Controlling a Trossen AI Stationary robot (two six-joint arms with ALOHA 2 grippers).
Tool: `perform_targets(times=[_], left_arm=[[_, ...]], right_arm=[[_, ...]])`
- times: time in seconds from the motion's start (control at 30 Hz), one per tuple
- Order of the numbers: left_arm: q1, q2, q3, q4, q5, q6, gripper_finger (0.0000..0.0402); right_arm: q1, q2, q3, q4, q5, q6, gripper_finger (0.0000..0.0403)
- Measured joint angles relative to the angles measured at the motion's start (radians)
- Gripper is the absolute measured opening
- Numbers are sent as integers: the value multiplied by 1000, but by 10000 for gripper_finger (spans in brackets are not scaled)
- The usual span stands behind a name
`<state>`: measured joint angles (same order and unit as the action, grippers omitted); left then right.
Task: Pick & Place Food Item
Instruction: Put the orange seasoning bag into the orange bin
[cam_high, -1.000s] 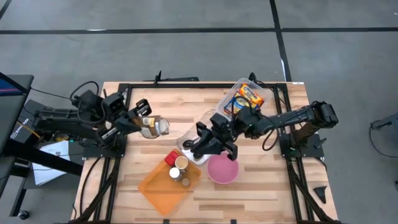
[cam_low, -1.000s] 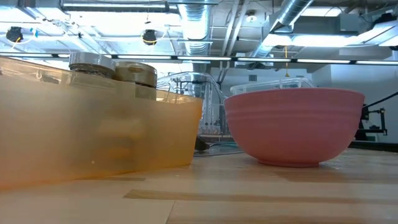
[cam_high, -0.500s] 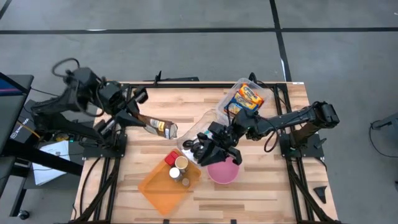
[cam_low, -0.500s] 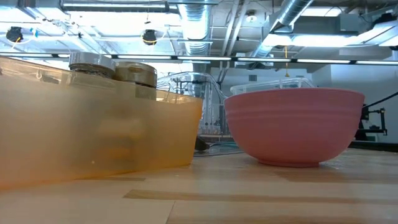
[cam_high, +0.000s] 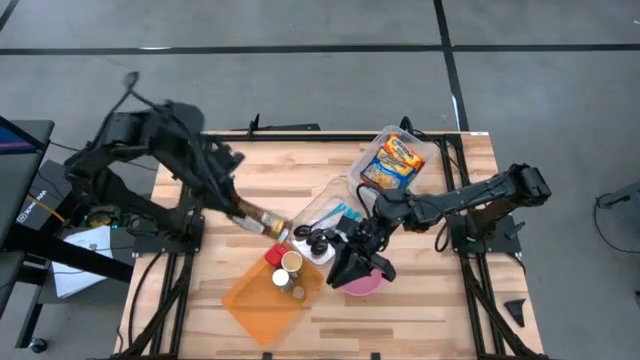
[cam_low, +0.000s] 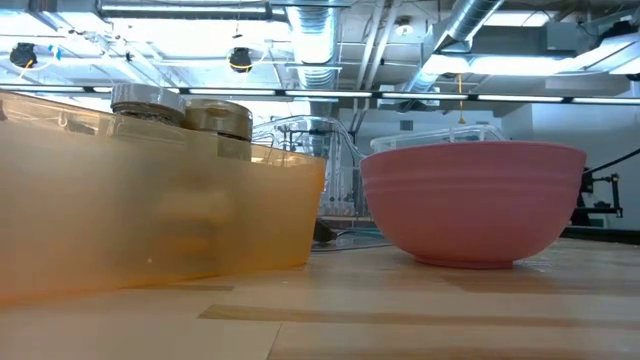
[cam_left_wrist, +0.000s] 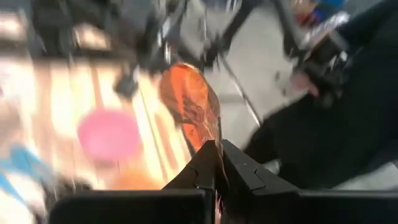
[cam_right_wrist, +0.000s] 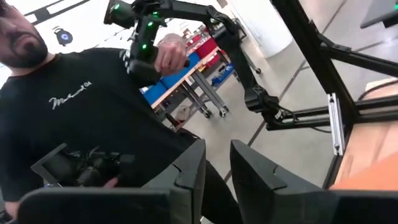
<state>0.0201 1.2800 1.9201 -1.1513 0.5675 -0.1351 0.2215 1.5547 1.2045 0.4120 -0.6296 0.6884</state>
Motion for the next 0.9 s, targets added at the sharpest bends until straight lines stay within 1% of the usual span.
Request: perform_targets(times=[0.2,0.37,0.6,0.7,0.9], left_arm=[[-120,92,9,-249,-64,-92,1],[-246,167,5,-387,-100,-214,1],[-371,208,-110,-391,-122,-407,1],[-411,209,-196,-381,-144,-507,1],[-459,209,-389,-300,-149,-712,1]], right_arm=[[2,0,0,-15,1,17,71],[1,0,0,-20,1,15,71],[1,0,0,-36,0,10,71],[1,0,0,-58,1,11,71],[1,0,0,-89,-2,11,71]])
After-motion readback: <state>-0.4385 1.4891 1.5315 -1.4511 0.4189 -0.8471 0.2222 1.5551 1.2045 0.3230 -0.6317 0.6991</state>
